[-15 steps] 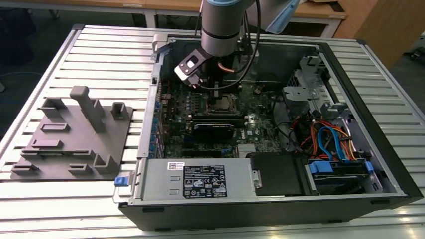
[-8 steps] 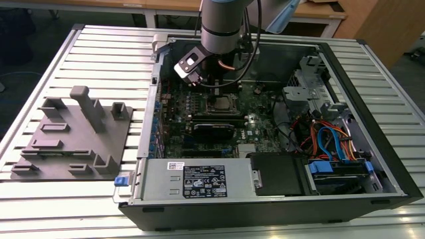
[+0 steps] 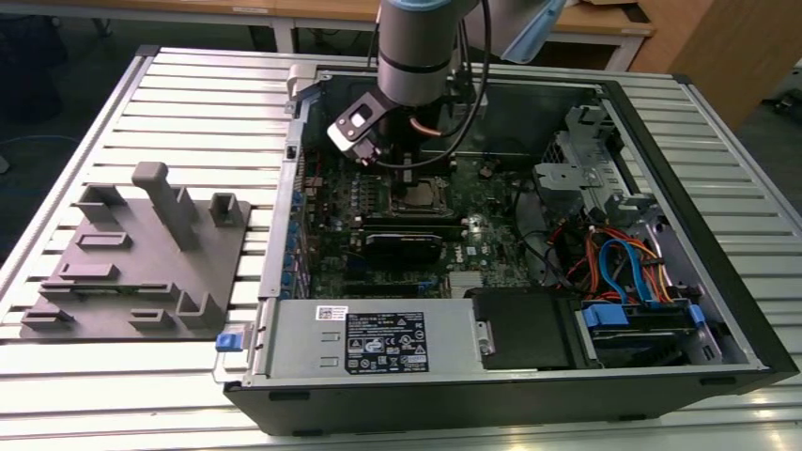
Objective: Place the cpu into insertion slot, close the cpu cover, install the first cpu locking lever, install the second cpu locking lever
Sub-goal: 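Close the cpu cover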
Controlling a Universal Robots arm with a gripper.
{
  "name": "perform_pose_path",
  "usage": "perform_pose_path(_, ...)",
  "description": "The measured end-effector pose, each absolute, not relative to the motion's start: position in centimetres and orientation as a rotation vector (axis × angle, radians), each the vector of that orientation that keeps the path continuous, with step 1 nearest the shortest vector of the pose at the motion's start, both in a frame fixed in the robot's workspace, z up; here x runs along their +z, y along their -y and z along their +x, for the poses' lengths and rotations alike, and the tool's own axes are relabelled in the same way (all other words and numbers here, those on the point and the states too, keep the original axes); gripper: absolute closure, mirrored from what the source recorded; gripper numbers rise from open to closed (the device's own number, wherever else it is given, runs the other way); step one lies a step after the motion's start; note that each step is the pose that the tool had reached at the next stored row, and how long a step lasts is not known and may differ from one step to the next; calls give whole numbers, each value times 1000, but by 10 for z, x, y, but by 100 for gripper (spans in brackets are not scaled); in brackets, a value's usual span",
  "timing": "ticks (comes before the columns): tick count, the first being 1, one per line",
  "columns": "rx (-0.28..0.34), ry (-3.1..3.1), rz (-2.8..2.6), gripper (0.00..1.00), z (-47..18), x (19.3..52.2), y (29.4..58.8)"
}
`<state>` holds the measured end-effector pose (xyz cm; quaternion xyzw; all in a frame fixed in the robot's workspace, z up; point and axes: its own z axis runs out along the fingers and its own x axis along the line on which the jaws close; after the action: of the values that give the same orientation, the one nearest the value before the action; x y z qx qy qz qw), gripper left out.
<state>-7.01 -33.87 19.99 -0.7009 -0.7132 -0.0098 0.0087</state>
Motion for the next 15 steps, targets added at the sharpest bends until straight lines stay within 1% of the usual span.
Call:
perform_pose_path(8, -31, 2228, -2190, 90, -70, 199, 339)
perform_pose_path(15, -31, 2228, -2190, 90, -70, 205, 339)
